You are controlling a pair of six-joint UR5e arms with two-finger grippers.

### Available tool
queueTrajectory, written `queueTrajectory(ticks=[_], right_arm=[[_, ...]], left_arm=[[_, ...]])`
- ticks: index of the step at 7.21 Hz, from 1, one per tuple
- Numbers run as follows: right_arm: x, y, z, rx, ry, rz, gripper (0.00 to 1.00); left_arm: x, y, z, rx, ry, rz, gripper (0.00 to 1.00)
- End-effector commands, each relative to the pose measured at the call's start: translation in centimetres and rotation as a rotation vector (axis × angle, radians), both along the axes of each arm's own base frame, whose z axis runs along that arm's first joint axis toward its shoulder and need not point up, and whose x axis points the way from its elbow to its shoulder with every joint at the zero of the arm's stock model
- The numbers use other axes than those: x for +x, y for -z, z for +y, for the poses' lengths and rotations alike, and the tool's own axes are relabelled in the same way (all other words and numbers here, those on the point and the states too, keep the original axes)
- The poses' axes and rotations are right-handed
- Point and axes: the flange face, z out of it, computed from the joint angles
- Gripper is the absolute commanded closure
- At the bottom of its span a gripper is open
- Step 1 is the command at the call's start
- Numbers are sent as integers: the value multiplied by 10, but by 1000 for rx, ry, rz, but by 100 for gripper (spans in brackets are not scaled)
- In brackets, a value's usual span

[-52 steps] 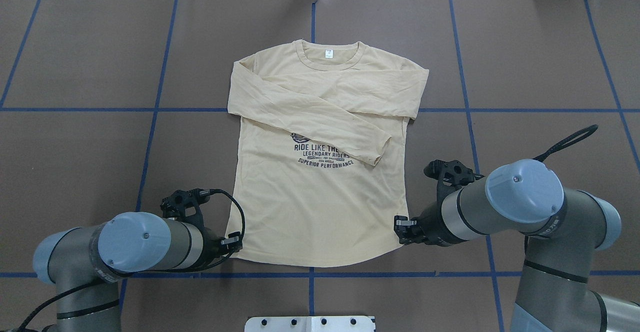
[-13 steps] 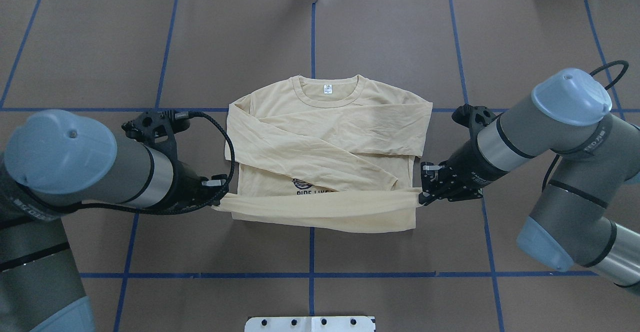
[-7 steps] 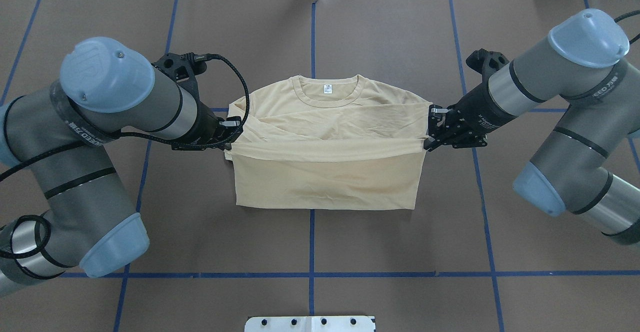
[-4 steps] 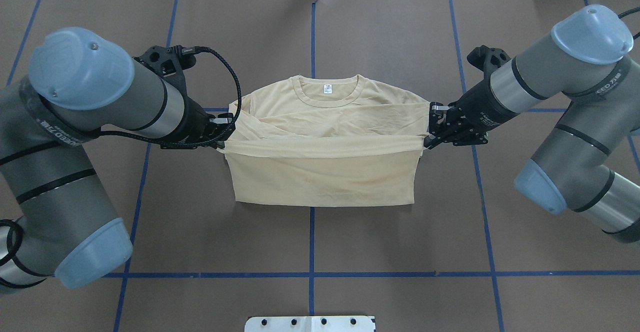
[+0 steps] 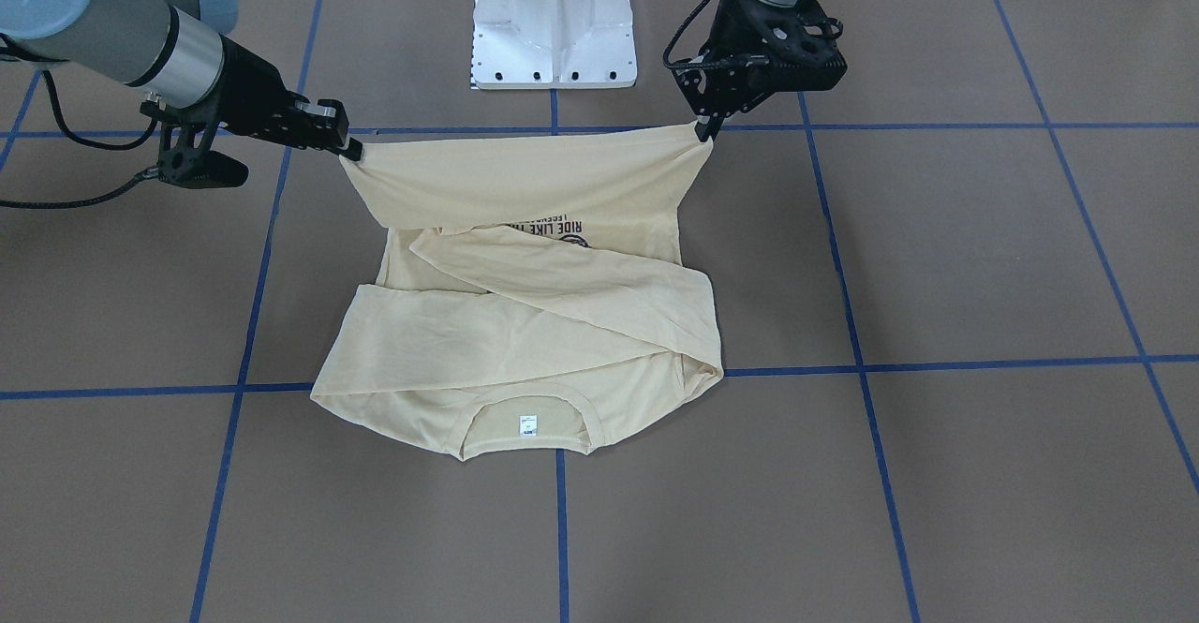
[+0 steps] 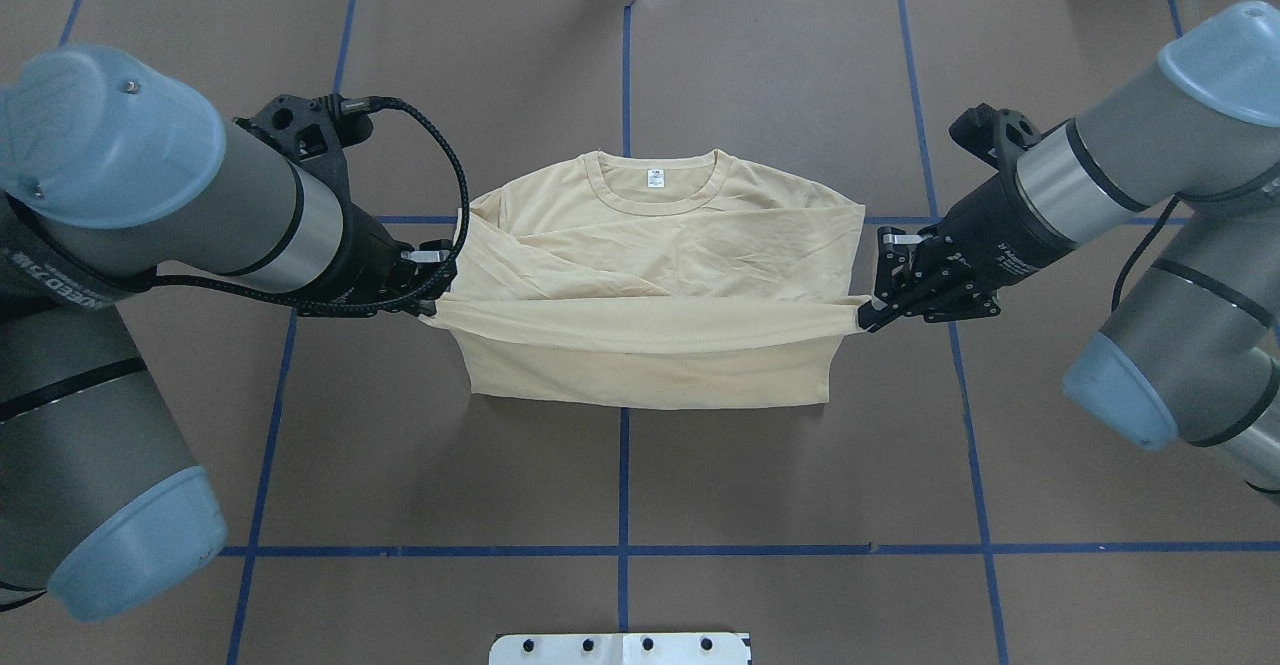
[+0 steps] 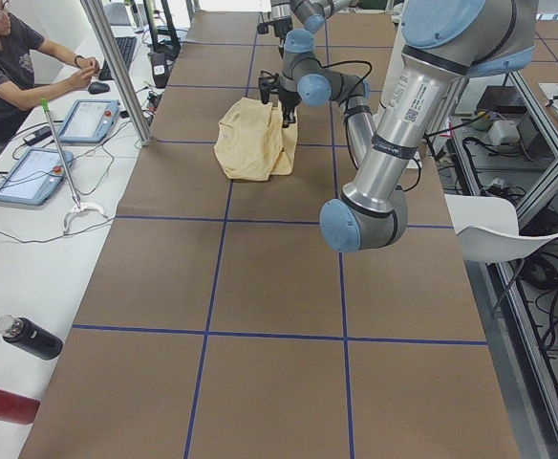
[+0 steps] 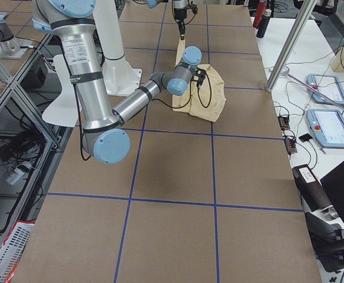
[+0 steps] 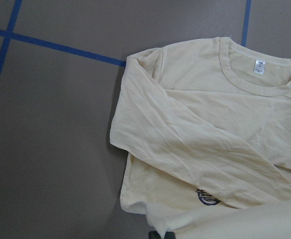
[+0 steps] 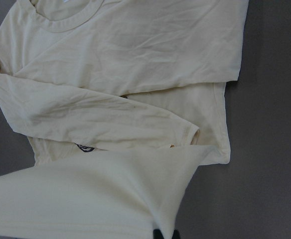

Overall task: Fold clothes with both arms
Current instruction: 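Carry the hem with both grippers farther up to the collar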

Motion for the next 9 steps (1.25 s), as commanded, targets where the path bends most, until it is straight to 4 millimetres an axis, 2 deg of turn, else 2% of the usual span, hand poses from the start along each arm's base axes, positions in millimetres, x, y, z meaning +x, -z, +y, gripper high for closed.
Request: queueTrajectory(ticks=[1,3,4,6,9], right_arm=[[20,6,22,13,9,-21,100],[27,5,14,4,-3,-22,100],[25,-3,4,-4,-22,-5,100],[12,-2,-24,-1,-55,11,100],[5,-14,-39,-7,-90,43,100]], left_arm=[[-1,3,3,-5,-2,8,100],[2,-1,1,-12,-3,0,100],[4,-3,-1,-8,-5,-4,100],[11,-9,-7,-13,-2,-20,100],[39,-26,-26,-5,-8,-16,100]])
